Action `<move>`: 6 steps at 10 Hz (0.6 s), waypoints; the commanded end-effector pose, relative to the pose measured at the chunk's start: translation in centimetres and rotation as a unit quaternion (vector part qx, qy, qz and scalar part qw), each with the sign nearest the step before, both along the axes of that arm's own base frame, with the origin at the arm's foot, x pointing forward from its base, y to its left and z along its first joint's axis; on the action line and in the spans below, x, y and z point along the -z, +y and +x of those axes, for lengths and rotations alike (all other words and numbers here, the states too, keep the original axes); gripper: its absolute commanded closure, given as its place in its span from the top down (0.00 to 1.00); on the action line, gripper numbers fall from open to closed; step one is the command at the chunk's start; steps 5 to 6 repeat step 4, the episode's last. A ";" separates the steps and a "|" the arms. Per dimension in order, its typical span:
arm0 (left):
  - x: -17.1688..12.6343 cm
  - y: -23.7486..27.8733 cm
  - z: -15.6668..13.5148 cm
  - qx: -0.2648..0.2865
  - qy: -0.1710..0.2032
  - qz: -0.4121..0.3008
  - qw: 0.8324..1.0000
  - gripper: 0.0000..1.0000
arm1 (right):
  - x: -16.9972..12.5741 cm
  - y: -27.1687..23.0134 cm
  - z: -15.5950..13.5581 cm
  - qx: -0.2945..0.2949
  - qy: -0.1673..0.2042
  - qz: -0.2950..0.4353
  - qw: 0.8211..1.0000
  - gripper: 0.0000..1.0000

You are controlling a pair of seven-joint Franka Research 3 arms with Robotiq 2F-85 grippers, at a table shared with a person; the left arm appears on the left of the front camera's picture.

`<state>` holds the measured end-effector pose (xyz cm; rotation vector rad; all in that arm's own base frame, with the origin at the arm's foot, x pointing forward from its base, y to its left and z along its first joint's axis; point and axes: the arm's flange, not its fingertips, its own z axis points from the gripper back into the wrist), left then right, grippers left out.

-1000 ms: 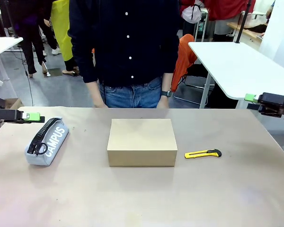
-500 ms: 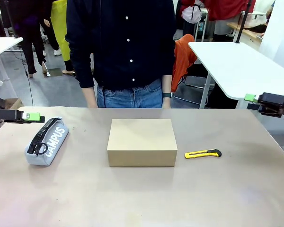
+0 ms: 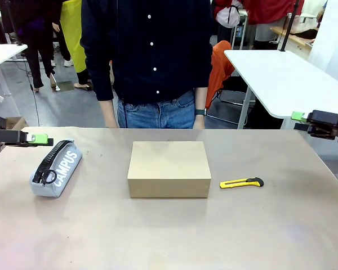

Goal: Pack the item into the box.
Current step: Close the Mailer Box.

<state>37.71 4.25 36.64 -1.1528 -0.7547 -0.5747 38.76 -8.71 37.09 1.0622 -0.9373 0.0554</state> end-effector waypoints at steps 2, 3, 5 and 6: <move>-0.2 -0.1 -0.1 -0.001 -0.003 0.004 1.000 1.00 | -0.3 0.0 -0.1 0.001 0.000 -0.005 1.000 1.00; -0.2 -0.1 -0.1 -0.001 -0.003 0.004 1.000 1.00 | -0.3 0.0 -0.1 0.001 0.000 -0.005 1.000 1.00; -0.2 -0.1 -0.1 -0.001 -0.003 0.004 1.000 1.00 | -0.3 0.0 -0.1 0.001 0.000 -0.005 1.000 1.00; -0.2 -0.1 -0.1 -0.001 -0.003 0.004 1.000 1.00 | -0.3 0.0 -0.1 0.001 0.000 -0.005 1.000 1.00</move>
